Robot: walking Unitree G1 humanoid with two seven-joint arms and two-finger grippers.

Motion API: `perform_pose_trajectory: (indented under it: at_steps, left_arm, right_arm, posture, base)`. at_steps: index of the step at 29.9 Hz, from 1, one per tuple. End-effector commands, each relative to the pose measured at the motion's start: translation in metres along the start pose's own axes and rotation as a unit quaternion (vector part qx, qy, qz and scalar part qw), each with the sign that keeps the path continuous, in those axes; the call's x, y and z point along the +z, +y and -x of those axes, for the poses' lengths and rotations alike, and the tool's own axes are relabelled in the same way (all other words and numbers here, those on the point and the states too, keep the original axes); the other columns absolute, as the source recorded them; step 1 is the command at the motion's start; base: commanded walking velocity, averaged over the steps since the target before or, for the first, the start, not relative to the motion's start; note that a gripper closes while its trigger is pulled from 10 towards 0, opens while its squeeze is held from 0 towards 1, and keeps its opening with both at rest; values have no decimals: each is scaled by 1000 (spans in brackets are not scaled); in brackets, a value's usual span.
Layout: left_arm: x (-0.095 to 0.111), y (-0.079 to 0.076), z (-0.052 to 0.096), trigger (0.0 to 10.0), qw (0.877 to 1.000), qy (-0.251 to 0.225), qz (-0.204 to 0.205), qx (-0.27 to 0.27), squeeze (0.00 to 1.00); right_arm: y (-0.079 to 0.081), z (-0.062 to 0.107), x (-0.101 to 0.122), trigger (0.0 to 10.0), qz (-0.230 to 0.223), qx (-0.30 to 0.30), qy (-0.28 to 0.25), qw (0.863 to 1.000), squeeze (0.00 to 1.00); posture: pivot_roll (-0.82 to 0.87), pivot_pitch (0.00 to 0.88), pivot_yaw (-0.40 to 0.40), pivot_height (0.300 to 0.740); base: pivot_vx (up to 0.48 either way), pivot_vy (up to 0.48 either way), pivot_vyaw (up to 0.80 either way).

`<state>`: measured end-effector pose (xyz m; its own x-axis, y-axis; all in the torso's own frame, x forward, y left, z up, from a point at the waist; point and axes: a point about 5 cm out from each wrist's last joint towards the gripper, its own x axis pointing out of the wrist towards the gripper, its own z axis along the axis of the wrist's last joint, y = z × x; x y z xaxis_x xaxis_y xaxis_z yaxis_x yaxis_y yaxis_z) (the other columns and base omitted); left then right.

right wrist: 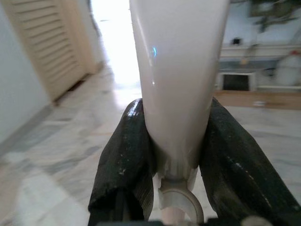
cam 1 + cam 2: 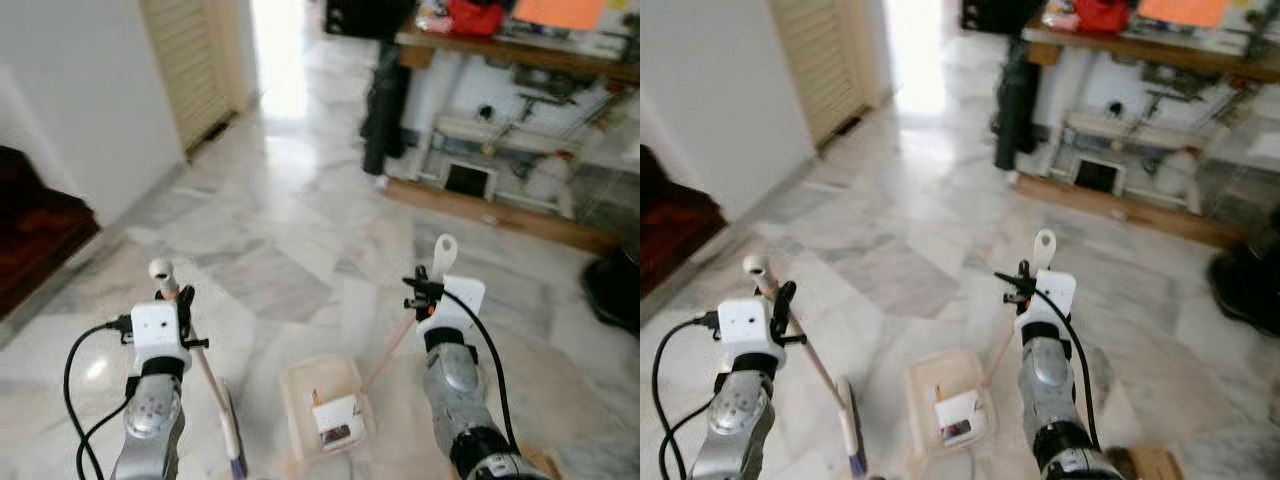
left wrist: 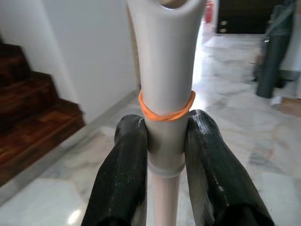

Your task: Sweep floor

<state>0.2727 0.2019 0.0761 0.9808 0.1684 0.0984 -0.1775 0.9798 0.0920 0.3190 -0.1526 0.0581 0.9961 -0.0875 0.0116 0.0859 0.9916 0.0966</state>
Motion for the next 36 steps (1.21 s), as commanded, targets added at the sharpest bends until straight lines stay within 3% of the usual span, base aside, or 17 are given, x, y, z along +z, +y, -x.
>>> perform_pose_trajectory:
  at_steps: [1,20,27,36]
  left_arm:
    - [5,-1,-2,10000,1000,-14,-2,-3,0]
    - [7,-1,-3,10000,1000,-13,0,-1,0]
    - [7,-2,-3,10000,1000,-11,6,-4,0]
    - [7,-4,-3,10000,1000,-11,7,-6,0]
  right_arm:
    - [-2,-4,10,10000,-7,-5,-24,1000,0]
    - [0,-5,10,10000,-11,-2,-21,1000,0]
    - [1,-5,8,10000,-21,-1,-12,1000,0]
    - [1,-5,8,10000,-9,2,-11,1000,0]
  posture:
    - [95,56,-24,740]
    - [99,88,-22,740]
    - [99,97,-23,740]
    - [100,104,-27,740]
  base:
    - [0,0,800]
    - [0,0,800]
    - [0,0,0]
    - [0,336,0]
